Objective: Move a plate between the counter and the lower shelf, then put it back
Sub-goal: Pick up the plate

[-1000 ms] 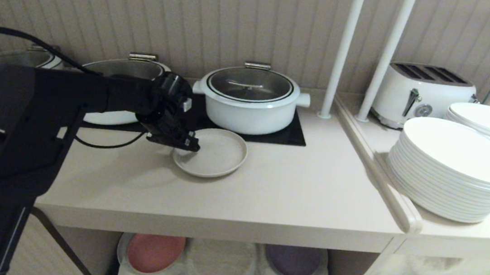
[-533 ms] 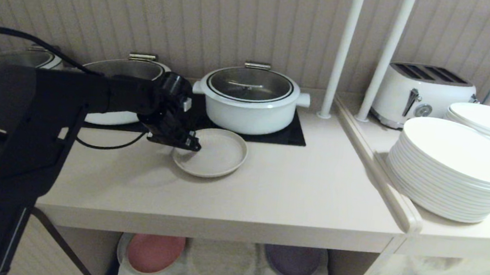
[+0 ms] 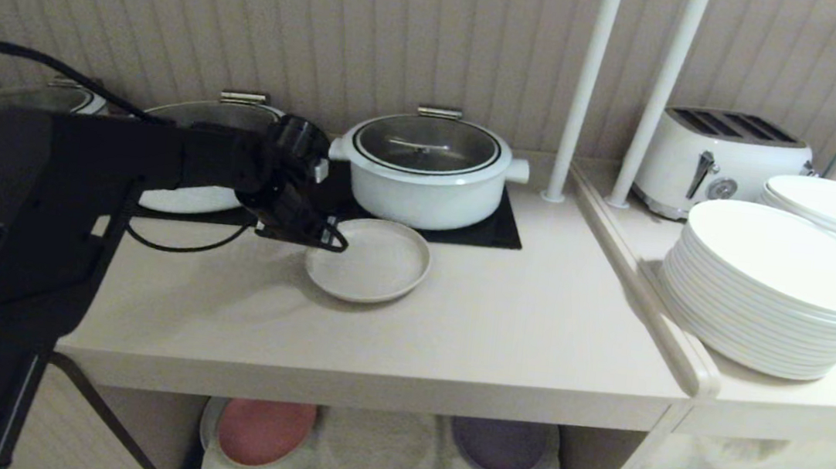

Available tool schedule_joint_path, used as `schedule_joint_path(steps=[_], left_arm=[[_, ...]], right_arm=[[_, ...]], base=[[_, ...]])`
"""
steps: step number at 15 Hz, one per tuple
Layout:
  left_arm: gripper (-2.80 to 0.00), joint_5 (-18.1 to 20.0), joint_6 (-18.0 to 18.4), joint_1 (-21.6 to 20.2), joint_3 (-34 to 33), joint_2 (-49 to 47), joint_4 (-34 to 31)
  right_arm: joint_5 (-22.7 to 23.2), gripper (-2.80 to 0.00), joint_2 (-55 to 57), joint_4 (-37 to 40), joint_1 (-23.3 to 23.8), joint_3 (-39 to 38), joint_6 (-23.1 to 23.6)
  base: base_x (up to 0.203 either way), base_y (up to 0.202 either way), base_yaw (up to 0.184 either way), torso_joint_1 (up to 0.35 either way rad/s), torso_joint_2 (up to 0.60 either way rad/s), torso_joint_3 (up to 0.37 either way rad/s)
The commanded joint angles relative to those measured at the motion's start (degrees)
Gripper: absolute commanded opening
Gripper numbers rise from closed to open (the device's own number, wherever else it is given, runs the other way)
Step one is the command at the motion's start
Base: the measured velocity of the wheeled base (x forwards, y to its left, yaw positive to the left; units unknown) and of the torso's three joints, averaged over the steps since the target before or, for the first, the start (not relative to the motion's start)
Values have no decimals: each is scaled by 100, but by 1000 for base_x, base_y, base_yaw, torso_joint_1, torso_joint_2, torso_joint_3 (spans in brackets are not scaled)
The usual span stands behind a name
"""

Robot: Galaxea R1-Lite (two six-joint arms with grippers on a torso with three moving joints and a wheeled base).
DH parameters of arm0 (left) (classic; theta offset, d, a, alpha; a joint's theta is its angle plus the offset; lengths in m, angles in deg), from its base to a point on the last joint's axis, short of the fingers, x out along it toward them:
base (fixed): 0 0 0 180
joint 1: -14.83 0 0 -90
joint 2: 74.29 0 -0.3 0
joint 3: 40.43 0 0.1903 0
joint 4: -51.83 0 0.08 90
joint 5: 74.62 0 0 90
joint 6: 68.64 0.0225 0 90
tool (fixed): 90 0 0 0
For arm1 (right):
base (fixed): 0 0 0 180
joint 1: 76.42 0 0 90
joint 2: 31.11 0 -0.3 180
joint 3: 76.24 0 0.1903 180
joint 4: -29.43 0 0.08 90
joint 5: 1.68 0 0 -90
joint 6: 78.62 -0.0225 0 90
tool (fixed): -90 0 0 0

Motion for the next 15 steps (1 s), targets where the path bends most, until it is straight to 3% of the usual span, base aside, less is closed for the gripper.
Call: schedule_joint_path(steps=[1, 6, 12, 15], left_arm=[[-280, -20, -3, 1, -4, 52, -31], [-280, -11, -34, 1, -4, 171, -111], [-280, 32, -814, 88, -13, 637, -730], [-280, 77, -1090, 88, -183, 847, -743]], right_arm=[[-1, -280, 0, -5, 0, 0, -2], [-1, -280, 0, -5, 0, 0, 7], [-1, -280, 0, -5, 0, 0, -2], [-1, -280, 0, -5, 0, 0, 7]], base=[[0, 0, 0, 0, 0, 0], [0, 0, 0, 0, 0, 0], [0, 0, 0, 0, 0, 0], [0, 0, 0, 0, 0, 0]])
